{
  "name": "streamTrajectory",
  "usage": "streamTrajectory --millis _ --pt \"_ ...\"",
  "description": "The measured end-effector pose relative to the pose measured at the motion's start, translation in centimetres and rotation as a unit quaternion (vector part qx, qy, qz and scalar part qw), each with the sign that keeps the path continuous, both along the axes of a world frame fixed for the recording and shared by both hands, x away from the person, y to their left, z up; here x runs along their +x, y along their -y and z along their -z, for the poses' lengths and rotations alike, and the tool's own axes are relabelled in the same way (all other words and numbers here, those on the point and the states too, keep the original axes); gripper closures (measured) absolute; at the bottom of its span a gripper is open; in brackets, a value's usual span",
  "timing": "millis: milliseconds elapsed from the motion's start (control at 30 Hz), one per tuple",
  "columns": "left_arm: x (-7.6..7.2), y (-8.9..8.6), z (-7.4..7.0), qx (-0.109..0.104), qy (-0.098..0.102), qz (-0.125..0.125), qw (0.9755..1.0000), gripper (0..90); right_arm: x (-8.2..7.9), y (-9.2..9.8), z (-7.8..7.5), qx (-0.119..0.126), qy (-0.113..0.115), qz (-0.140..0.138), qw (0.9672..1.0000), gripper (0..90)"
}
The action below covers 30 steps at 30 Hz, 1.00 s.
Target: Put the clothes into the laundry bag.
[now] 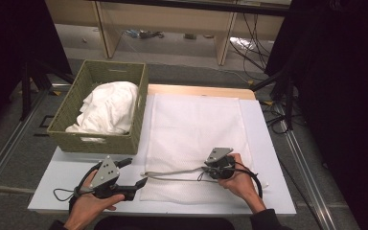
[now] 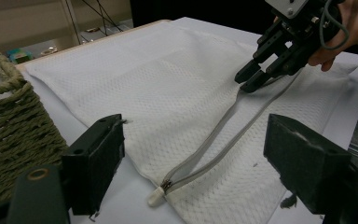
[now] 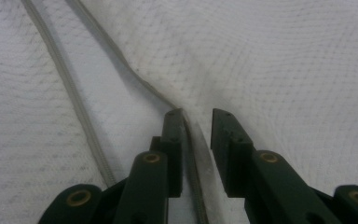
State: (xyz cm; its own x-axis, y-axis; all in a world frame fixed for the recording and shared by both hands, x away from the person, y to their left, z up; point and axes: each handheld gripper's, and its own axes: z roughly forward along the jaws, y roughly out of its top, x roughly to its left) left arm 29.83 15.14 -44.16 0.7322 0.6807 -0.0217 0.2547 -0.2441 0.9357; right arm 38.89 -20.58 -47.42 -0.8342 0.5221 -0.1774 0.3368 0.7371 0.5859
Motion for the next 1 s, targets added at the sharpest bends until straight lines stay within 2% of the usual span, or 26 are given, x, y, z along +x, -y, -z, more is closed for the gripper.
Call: streamTrajectory --millis 200,233,267,300,333,367,433,467,500,567,600,667,733,767,800,833,900,933,1000 --pt "0.0 0.0 0.0 0.006 0.003 0.002 1.0 20.6 0.5 -0.3 0.1 -0.015 -0.006 0.011 0.9998 67.2" --pt "0.0 0.0 0.0 0.008 0.003 0.002 1.0 20.5 0.8 -0.2 0.2 -0.008 -0.003 0.007 0.9999 66.1" --pt "0.1 0.0 0.0 0.005 0.004 0.003 1.0 20.6 1.0 -0.2 0.2 -0.001 -0.008 0.013 0.9999 64.7" --pt "0.0 0.0 0.0 0.008 0.003 0.0 1.0 20.6 1.1 -0.1 0.1 0.009 -0.03 0.024 0.9992 64.3" --pt "0.1 0.0 0.1 0.007 0.004 0.0 1.0 20.7 1.4 0.1 0.1 0.014 -0.037 0.027 0.9988 65.1" --pt "0.1 0.0 0.1 0.006 0.004 0.0 1.0 20.9 1.5 0.2 0.2 0.025 -0.048 0.03 0.9981 70.5" --pt "0.1 0.0 0.1 0.006 0.005 0.0 1.0 21.3 1.5 0.1 0.2 0.028 -0.062 0.019 0.9975 79.3" --pt "0.1 0.0 0.1 0.006 0.005 0.0 1.0 21.5 1.7 0.1 0.2 0.027 -0.058 0.003 0.998 83.8" --pt "0.2 0.0 0.1 0.006 0.005 0.001 1.0 21.6 1.7 0.0 0.1 0.025 -0.059 0.005 0.9979 86.1" --pt "0.2 -0.1 0.0 0.005 0.002 0.0 1.0 21.7 1.6 -0.4 -0.1 0.008 -0.053 -0.001 0.9985 89.3" --pt "0.2 0.0 0.0 -0.001 -0.001 -0.001 1.0 21.7 1.6 -0.5 -0.2 -0.004 -0.044 -0.008 0.999 89.4" --pt "0.2 -0.1 -0.2 0.001 -0.004 -0.008 1.0 22.0 1.3 -0.8 -0.5 -0.011 -0.033 -0.005 0.9994 89.4" --pt "0.3 0.0 -0.3 0.0 -0.01 -0.013 0.9999 22.3 1.2 -0.9 -0.8 -0.017 -0.012 -0.009 0.9997 89.4" --pt "0.3 0.0 -0.3 0.0 -0.01 -0.013 0.9999 22.5 1.1 -1.0 -1.1 -0.014 -0.008 -0.008 0.9998 89.4" --pt "0.6 -0.1 -0.5 0.013 -0.009 -0.015 0.9998 22.5 1.0 -1.0 -1.5 -0.009 -0.004 -0.002 0.9999 89.4" --pt "0.7 -0.2 -0.7 0.009 -0.011 -0.02 0.9997 22.5 1.1 -1.0 -1.6 -0.009 0.017 -0.014 0.9997 89.4" --pt "0.9 -0.4 -1.3 0.003 -0.013 -0.031 0.9994 22.5 1.0 -1.0 -2.1 -0.001 0.03 -0.011 0.9995 89.5" --pt "1.0 -0.6 -1.7 -0.001 -0.016 -0.04 0.9991 22.5 0.7 -1.1 -2.4 0.008 0.022 0.0 0.9997 89.5" --pt "1.4 -1.2 -2.7 -0.017 -0.027 -0.055 0.998 22.9 1.0 -1.1 -2.8 0.003 0.043 -0.019 0.9989 89.5"
